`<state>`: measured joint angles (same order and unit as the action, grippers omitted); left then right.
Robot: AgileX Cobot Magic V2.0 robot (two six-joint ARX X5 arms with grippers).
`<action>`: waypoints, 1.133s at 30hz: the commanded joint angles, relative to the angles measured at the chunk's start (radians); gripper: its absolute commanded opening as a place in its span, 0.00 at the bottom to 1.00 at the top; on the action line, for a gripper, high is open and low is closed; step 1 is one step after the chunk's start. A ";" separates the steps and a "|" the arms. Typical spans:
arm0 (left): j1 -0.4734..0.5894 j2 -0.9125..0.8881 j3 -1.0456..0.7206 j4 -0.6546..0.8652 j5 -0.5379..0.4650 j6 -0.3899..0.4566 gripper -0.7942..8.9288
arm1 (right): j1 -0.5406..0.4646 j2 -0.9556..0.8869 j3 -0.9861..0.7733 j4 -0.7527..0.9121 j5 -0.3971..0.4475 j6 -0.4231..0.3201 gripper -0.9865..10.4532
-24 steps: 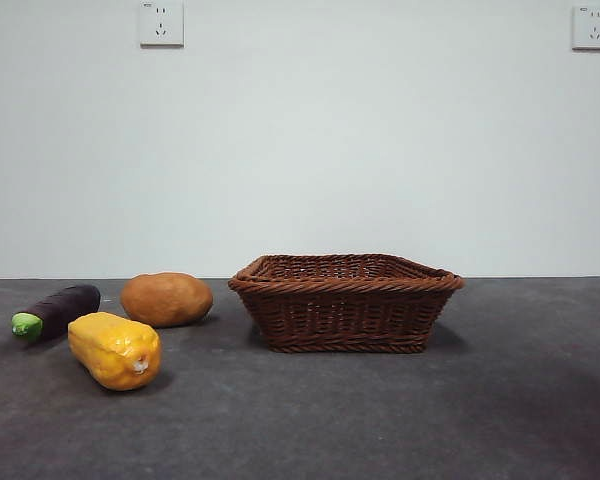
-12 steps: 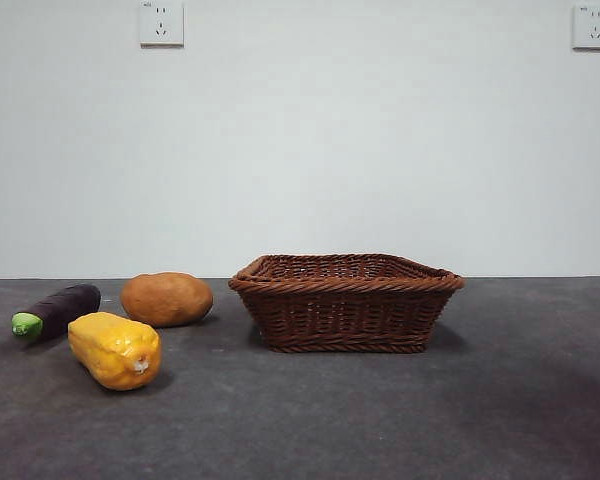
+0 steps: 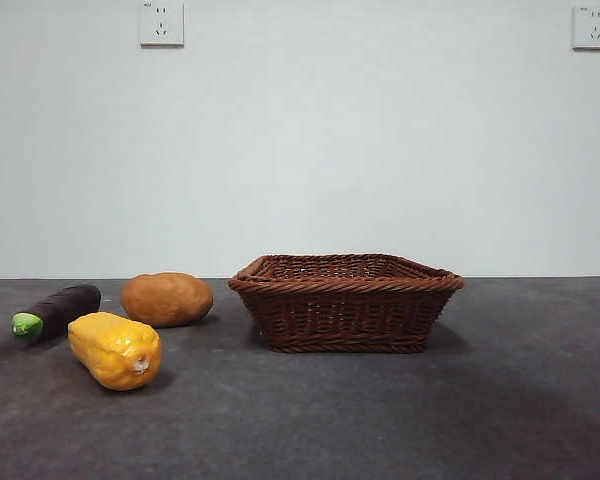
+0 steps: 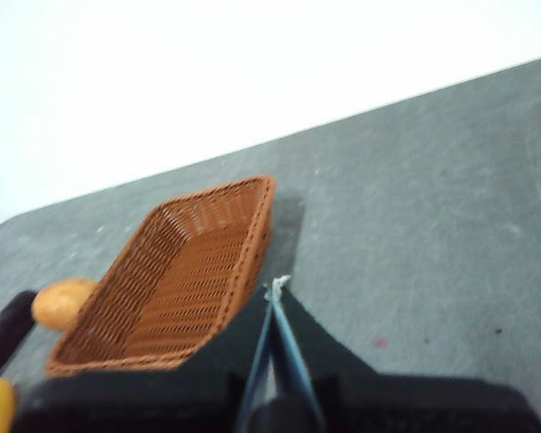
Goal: Help me put the vegetables on the table into the basket
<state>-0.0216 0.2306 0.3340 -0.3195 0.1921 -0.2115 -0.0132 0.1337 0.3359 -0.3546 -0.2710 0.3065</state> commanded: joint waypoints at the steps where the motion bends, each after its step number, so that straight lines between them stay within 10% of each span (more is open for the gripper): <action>1: 0.003 0.048 0.074 -0.035 0.059 -0.009 0.08 | 0.001 0.062 0.104 -0.085 -0.025 -0.040 0.08; 12: 0.003 0.203 0.390 -0.304 0.258 0.112 0.08 | 0.001 0.315 0.565 -0.521 -0.111 -0.289 0.08; 30: 0.000 0.330 0.691 -0.504 0.399 0.163 0.08 | 0.001 0.460 0.805 -0.733 -0.158 -0.366 0.09; 32: 0.000 0.351 0.691 -0.507 0.434 0.159 0.24 | 0.001 0.460 0.805 -0.732 -0.170 -0.365 0.13; 34: 0.000 0.373 0.691 -0.512 0.448 0.153 0.62 | 0.001 0.464 0.806 -0.732 -0.179 -0.364 0.34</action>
<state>-0.0216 0.6037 1.0214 -0.8310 0.6346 -0.0608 -0.0132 0.5953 1.1370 -1.0924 -0.4458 -0.0505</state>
